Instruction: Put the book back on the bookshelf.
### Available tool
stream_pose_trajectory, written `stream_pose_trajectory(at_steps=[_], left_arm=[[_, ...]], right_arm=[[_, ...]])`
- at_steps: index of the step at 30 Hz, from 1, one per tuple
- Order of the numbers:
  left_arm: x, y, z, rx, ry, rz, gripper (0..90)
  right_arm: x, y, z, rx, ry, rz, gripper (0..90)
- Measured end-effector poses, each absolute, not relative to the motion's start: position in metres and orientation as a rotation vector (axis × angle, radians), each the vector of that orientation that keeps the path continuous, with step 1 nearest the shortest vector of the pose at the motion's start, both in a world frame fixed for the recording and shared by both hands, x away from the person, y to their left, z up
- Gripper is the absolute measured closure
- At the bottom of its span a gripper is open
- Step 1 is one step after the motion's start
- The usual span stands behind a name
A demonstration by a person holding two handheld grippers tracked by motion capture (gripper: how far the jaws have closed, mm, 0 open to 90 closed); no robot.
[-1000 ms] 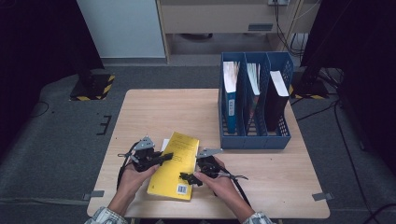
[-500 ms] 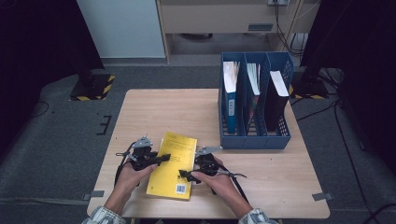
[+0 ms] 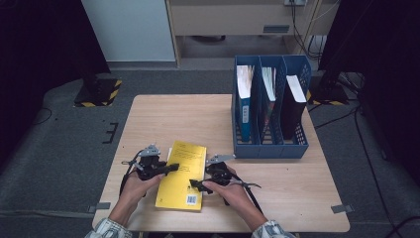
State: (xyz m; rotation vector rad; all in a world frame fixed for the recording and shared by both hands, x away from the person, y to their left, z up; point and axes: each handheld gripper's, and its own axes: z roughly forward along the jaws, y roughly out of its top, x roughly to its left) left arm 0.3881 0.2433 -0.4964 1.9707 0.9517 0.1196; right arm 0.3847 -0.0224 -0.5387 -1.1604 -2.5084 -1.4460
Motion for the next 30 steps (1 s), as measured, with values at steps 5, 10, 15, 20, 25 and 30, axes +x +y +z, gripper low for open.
stream_pose_trajectory(at_steps=[5, 10, 15, 20, 25, 30], left_arm=[[0.385, 0.24, -0.492, 1.95, 0.907, 0.115, 79.5], [0.385, 0.239, -0.491, 1.94, 0.895, 0.109, 79.7], [0.391, 0.241, -0.499, 1.999, 0.917, 0.127, 72.0], [0.396, 0.241, -0.511, 2.055, 0.97, 0.096, 51.9], [0.399, 0.241, -0.519, 2.054, 1.004, 0.06, 46.0], [0.401, 0.244, -0.522, 2.05, 1.008, 0.042, 44.2]], right_arm=[[0.386, -0.022, -0.539, -1.135, -2.534, -1.441, 11.3], [0.39, -0.022, -0.54, -1.148, -2.481, -1.456, 10.0], [0.392, -0.02, -0.539, -1.155, -2.483, -1.448, 12.3], [0.393, -0.021, -0.539, -1.164, -2.476, -1.454, 15.0], [0.398, -0.021, -0.538, -1.19, -2.462, -1.439, 21.6], [0.404, -0.018, -0.536, -1.192, -2.47, -1.413, 23.4]])
